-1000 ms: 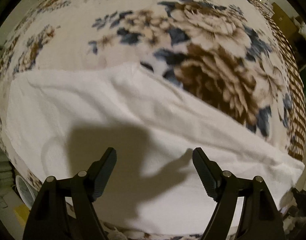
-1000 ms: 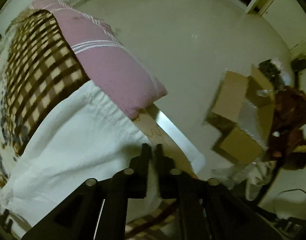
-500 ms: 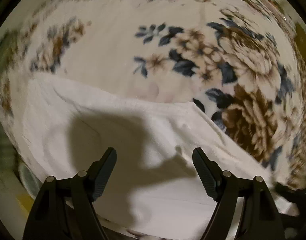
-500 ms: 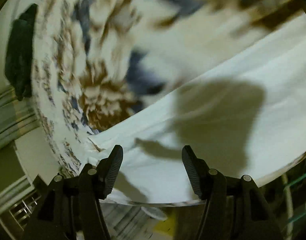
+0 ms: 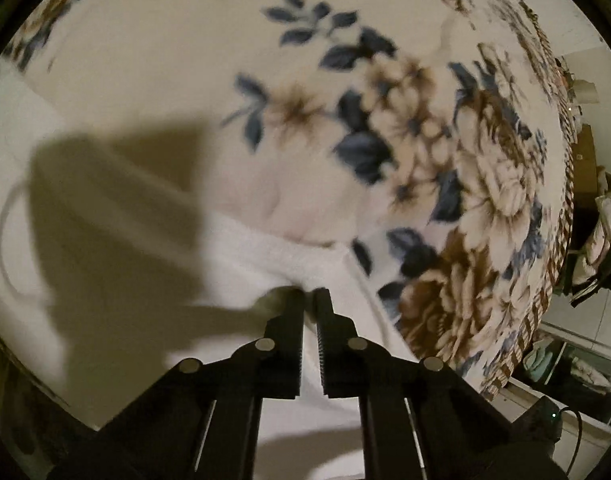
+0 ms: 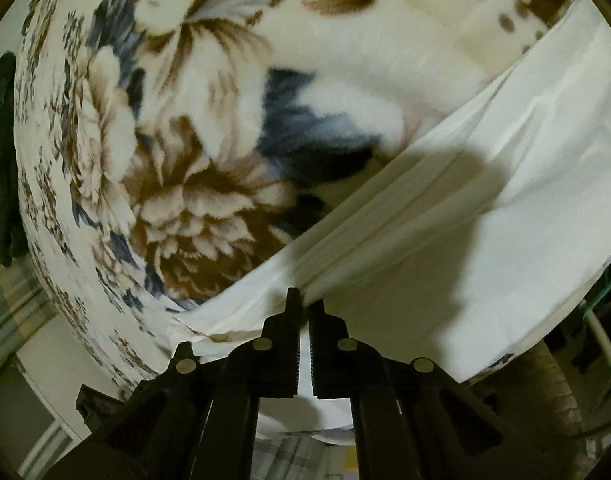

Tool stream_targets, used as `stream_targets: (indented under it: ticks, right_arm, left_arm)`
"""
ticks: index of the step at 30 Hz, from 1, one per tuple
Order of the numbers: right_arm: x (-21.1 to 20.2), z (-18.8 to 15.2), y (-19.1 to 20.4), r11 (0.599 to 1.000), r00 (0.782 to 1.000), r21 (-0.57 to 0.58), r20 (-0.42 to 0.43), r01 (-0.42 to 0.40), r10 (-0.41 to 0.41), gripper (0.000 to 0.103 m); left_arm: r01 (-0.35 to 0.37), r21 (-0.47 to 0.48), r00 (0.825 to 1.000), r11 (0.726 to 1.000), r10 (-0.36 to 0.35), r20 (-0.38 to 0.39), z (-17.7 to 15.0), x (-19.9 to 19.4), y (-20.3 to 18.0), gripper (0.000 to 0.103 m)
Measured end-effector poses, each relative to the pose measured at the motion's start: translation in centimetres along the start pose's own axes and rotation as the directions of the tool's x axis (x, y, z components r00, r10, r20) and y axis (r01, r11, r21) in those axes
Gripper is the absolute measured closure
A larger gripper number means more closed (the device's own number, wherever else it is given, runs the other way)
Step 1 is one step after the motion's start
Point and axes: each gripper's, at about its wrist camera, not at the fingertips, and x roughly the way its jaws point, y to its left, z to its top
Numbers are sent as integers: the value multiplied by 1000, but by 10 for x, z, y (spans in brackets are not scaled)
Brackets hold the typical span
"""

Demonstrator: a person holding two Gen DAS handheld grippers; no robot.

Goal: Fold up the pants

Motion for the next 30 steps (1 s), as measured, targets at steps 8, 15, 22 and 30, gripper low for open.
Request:
stream_targets:
  ticks: [8,15,22,30]
  right_arm:
    - [5,23,-3,1000,1000,18,-22,-20,21,98]
    - [-41,14,-48,982,988,-132,60,-135,144,18]
    - [-106,8,-204,995,936,-56,338,-87,101,18]
    - [-122,47,-346,947,846,66,472,-314,247,18]
  left_arm:
    - [-35,79,999,996,36,-14,13,5,-8,97]
    - [4,169,1000,986,-2,-13,-11,-22,-25,58]
    - [-116,463,993,879,118,25,-88,0,-72,14]
    - [-184,574,973,798,231,-9,-169,70,-91,14]
